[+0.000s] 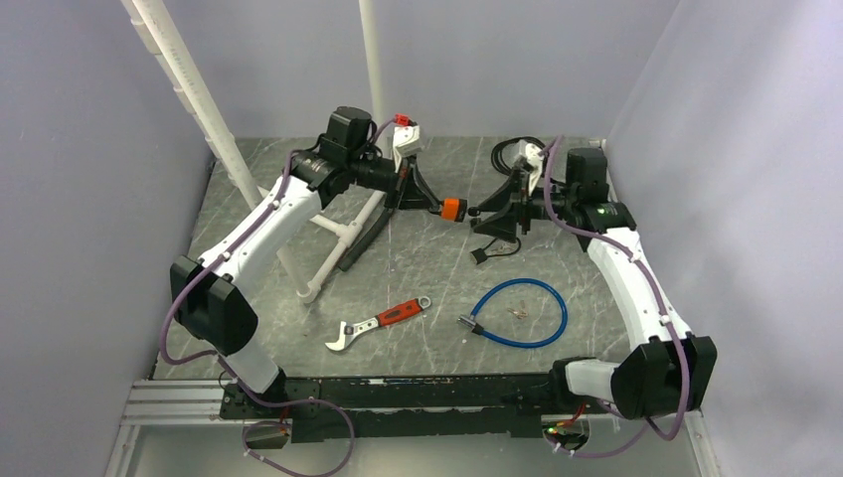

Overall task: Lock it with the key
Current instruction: Lock the lock.

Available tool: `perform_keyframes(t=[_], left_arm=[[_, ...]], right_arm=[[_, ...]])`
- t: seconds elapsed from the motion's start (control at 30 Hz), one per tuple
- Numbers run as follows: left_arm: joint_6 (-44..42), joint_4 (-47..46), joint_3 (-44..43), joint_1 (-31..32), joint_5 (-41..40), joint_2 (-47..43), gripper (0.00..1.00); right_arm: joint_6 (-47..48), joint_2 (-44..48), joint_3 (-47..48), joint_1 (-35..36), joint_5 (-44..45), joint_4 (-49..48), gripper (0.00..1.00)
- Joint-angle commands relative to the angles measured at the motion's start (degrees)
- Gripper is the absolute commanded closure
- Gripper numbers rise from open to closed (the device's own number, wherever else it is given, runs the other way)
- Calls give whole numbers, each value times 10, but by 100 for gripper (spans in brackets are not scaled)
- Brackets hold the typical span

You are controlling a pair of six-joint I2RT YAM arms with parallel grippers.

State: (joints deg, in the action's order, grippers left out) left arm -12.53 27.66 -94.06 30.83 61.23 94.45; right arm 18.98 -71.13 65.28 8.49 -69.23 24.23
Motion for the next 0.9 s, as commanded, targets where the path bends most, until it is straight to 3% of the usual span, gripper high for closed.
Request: perform_keyframes(t=[0.0, 0.17, 0.33, 0.67, 0.87], left_arm=[[-9, 3, -1, -7, 16, -10, 100], [-36, 16, 4, -8, 29, -12, 100], [-43, 21, -5, -7, 30, -3, 100], [-65, 35, -23, 6, 35, 16, 100], [-62, 24, -24, 6, 34, 19, 100]], right_arm=[[75, 4, 46, -43, -33, 91, 40], [206, -34, 97, -46, -39, 236, 45], [198, -45, 117, -44, -51, 229, 55], [162, -52, 107, -13, -43, 182, 62], [203, -56, 106, -10, -30, 221, 69]])
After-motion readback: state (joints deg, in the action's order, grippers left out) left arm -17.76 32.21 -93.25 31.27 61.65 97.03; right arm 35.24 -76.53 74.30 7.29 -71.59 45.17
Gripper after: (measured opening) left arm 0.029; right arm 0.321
